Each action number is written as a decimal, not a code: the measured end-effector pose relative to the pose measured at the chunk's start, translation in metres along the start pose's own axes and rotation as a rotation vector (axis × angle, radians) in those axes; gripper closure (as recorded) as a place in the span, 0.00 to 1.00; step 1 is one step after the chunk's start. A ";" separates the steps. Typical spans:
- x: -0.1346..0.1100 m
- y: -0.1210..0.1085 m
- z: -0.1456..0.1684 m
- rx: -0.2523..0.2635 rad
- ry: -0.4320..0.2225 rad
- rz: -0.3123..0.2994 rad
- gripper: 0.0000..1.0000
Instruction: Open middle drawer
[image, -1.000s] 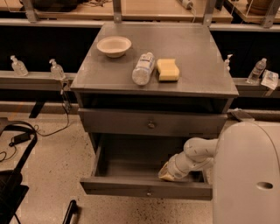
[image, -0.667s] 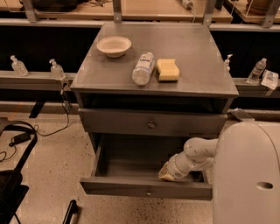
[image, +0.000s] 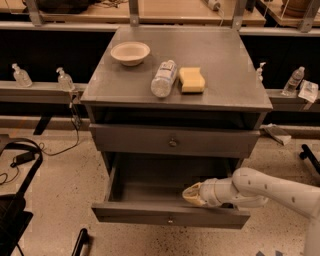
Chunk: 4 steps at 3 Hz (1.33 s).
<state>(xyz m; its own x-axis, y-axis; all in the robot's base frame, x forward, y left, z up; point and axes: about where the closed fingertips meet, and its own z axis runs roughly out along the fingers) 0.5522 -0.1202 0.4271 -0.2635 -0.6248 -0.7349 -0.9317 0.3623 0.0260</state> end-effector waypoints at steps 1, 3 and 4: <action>-0.010 -0.013 -0.011 0.051 -0.162 0.070 1.00; -0.003 -0.027 0.011 0.025 -0.119 0.003 1.00; -0.007 -0.025 0.036 -0.005 -0.130 -0.122 1.00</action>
Offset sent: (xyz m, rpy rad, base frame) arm 0.0156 -0.0143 0.0192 0.1980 -0.0547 -0.1292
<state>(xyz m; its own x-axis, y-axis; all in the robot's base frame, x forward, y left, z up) 0.5865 -0.1001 0.4075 -0.1138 -0.5692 -0.8143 -0.9562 0.2852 -0.0658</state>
